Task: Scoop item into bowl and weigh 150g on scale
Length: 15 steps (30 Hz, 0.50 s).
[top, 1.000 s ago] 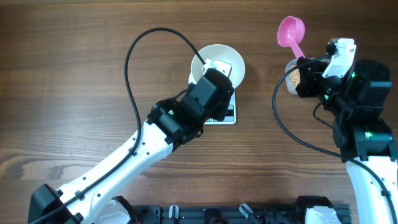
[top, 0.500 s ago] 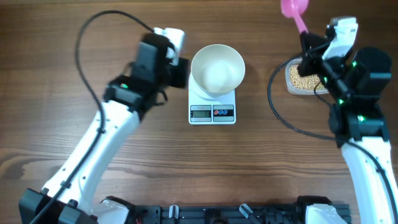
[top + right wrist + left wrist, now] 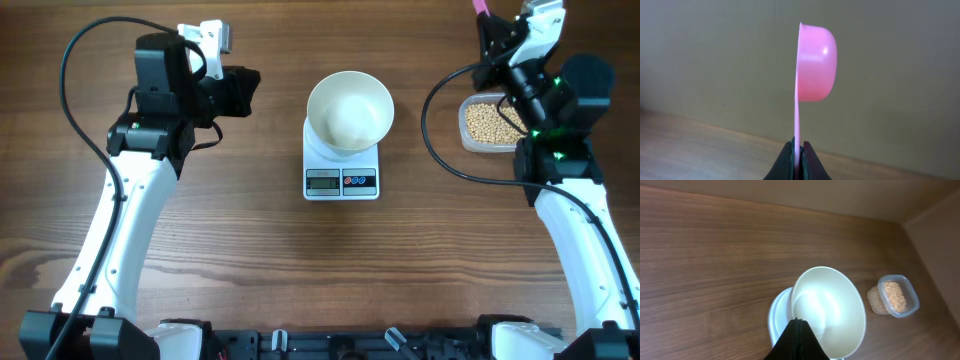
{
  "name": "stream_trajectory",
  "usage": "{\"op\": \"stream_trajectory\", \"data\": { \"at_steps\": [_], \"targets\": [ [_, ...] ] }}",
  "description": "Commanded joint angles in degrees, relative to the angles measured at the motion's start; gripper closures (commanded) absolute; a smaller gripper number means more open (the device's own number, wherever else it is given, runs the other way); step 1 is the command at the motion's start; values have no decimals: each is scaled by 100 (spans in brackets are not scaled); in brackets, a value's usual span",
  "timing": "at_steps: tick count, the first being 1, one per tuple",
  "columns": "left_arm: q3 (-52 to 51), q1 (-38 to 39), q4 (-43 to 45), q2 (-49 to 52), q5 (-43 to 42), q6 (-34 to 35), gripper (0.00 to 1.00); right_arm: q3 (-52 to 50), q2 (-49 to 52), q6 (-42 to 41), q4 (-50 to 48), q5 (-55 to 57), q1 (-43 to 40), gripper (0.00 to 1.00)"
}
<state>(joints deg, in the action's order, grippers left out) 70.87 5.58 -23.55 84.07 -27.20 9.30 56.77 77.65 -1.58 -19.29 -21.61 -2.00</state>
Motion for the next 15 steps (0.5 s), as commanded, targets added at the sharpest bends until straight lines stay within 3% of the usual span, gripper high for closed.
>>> {"op": "stream_trajectory", "data": {
  "at_steps": [1,15],
  "targets": [
    [0,-35,44,48,-387,15,96,76,7,160,-302,13,-66,96],
    [0,-35,39,48,-385,17,96,76,7,160,-179,17,-177,96]
  ]
}}
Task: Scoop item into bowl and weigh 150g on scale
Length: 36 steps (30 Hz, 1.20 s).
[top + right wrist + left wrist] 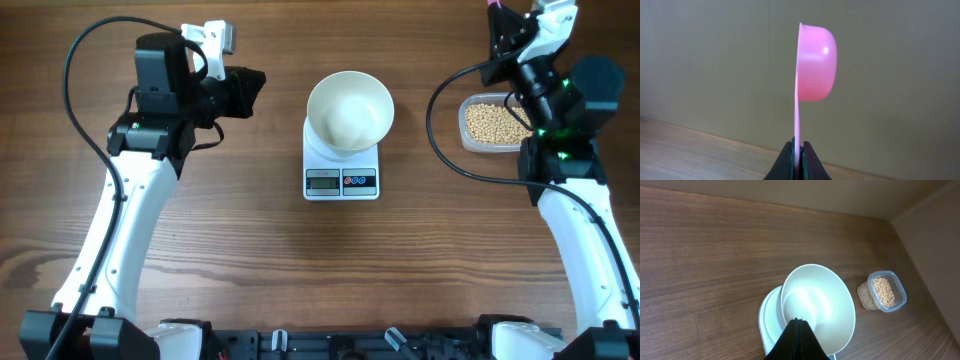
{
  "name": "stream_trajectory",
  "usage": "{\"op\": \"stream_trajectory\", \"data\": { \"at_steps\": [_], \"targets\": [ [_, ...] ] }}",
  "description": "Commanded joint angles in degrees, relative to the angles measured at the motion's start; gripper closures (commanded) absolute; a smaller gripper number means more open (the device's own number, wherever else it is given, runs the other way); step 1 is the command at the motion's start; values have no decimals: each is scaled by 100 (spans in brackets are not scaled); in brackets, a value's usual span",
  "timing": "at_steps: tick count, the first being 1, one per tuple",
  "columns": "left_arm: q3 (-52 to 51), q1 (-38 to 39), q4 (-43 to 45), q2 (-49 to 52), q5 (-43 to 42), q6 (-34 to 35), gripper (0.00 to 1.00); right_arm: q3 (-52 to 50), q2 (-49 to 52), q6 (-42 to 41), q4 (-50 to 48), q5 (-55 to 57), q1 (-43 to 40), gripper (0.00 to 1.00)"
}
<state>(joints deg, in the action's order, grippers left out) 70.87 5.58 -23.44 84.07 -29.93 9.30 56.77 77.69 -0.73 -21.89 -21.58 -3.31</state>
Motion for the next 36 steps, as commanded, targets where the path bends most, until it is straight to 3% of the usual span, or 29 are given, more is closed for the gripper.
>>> {"op": "stream_trajectory", "data": {
  "at_steps": [1,3,4,5,6,7,15,24,31,36],
  "targets": [
    [0,-35,28,48,-111,15,96,76,2,68,184,66,-87,96],
    [0,-35,28,48,-109,15,75,76,2,20,396,278,-186,96],
    [0,-35,28,48,-107,15,56,76,2,-44,503,374,-254,96],
    [0,-35,28,48,-109,17,53,76,2,-136,577,426,-323,96],
    [0,-35,24,48,-109,17,43,76,0,-232,638,422,-409,96],
    [0,-35,13,48,-109,17,0,76,2,-321,664,413,-498,96],
    [0,-35,-50,48,-107,15,0,76,0,-354,723,356,-748,96],
    [0,-35,-127,48,-109,15,0,85,-42,-225,1534,424,-748,96],
    [0,-35,-127,48,-109,15,0,1239,-138,348,4159,1989,-748,96],
    [0,-35,-127,48,-109,15,0,1502,-136,404,5053,2645,-743,96]
  ]
}}
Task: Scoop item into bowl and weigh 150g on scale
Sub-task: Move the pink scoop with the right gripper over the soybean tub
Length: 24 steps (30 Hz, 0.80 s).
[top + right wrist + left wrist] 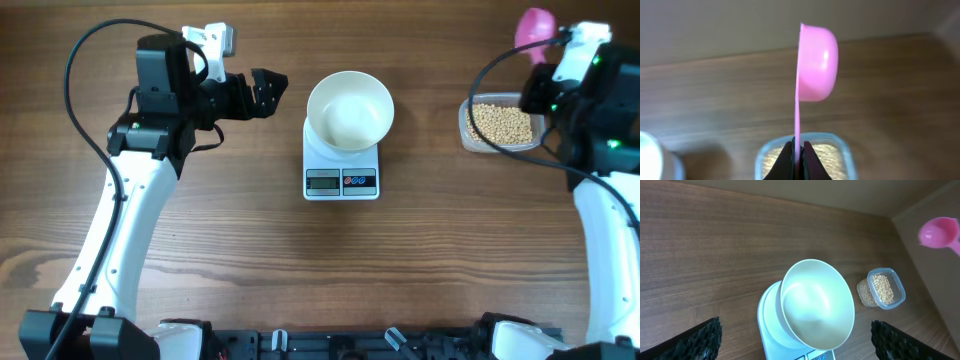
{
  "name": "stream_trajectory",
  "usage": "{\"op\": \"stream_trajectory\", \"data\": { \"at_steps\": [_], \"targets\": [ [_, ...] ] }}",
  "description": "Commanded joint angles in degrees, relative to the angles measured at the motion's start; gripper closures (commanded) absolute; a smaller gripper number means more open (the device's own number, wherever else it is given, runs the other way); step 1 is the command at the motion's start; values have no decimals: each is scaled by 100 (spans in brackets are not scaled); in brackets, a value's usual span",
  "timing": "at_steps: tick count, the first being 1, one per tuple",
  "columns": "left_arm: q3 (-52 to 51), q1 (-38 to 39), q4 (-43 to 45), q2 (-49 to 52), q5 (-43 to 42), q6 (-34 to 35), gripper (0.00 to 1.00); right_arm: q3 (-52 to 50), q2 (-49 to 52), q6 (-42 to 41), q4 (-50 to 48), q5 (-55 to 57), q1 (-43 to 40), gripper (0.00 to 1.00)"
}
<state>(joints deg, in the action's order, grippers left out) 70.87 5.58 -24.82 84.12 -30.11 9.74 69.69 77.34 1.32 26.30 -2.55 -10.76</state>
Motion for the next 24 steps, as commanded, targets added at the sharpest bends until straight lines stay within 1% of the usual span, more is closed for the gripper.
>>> {"op": "stream_trajectory", "data": {
  "at_steps": [1,7,10,14,18,21,24],
  "targets": [
    [0,-35,11,44,-92,-28,0,210,-85,232,372,678,17,96],
    [0,-35,11,44,-92,-28,0,229,33,197,988,684,374,96],
    [0,-35,11,44,-92,-28,0,442,260,-111,1416,935,643,96],
    [0,-35,11,44,-92,-28,0,1257,911,-234,2253,1172,1003,96],
    [0,-35,11,44,-92,-28,0,2334,1878,-474,3676,1735,1187,96],
    [0,-35,11,44,-92,-28,0,2826,2387,-776,4476,2055,1220,96],
    [0,-35,11,44,-92,-28,0,2986,2623,-1163,4981,2350,1220,96]
  ]
}}
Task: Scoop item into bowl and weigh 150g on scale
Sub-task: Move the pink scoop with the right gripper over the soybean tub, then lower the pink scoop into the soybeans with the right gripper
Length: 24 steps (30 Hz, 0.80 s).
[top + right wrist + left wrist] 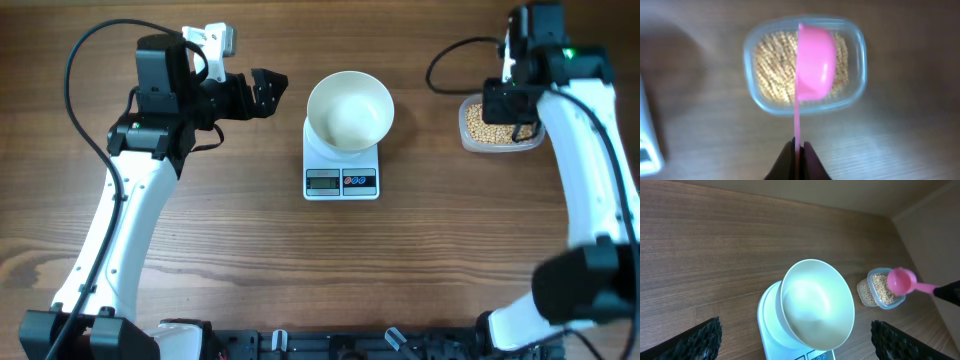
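Observation:
An empty white bowl [349, 110] sits on the white scale [341, 180] at the table's middle. A clear container of beige grains [500, 126] stands at the right. My right gripper [798, 150] is shut on the handle of a pink scoop [815, 62], whose cup hangs directly over the grains [771, 67], turned on its side. The scoop [901, 281] also shows over the container in the left wrist view. My left gripper [262, 93] hovers left of the bowl, jaws wide apart, its fingertips [704, 336] at the frame's lower corners.
The scale's display and buttons [341, 181] face the near side. Black cables loop from both arms over the wooden table [320, 260]. The table's far edge meets a wall just behind the container.
My right gripper has turned downward and moved left, bringing the pink scoop from behind the container to directly above the grains. The left gripper has not moved.
My right gripper held the pink scoop upright against the wall, and the left gripper was shut beside the bowl. Later the left gripper stood open, and the scoop had tipped toward the container. Now the scoop hangs over the grains.

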{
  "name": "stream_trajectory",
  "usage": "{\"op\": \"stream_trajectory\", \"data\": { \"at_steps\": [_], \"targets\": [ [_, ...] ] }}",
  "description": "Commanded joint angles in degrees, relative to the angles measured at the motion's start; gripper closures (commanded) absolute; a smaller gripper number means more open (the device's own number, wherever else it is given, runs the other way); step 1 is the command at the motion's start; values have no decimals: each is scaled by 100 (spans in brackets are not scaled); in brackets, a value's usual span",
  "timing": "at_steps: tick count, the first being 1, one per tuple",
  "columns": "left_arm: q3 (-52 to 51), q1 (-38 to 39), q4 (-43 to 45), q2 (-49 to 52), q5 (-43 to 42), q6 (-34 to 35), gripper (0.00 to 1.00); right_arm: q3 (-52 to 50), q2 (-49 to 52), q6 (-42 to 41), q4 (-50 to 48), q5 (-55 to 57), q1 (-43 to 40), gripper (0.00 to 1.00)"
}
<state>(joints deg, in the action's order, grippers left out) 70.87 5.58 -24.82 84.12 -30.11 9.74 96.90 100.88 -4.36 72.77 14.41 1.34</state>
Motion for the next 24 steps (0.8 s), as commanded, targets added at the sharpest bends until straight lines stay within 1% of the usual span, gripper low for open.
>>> {"op": "stream_trajectory", "data": {
  "at_steps": [1,6,11,20,24],
  "targets": [
    [0,-35,11,44,-92,-28,0,264,275,-660,437,688,7,96],
    [0,-35,11,44,-92,-28,0,262,275,-789,466,935,9,96],
    [0,-35,11,44,-92,-28,0,262,280,-737,170,1182,7,96],
    [0,-35,11,44,-92,-28,0,258,444,-44,-140,1062,4,96],
    [0,-35,11,44,-92,-28,0,258,675,-9,-181,955,4,96]
  ]
}}
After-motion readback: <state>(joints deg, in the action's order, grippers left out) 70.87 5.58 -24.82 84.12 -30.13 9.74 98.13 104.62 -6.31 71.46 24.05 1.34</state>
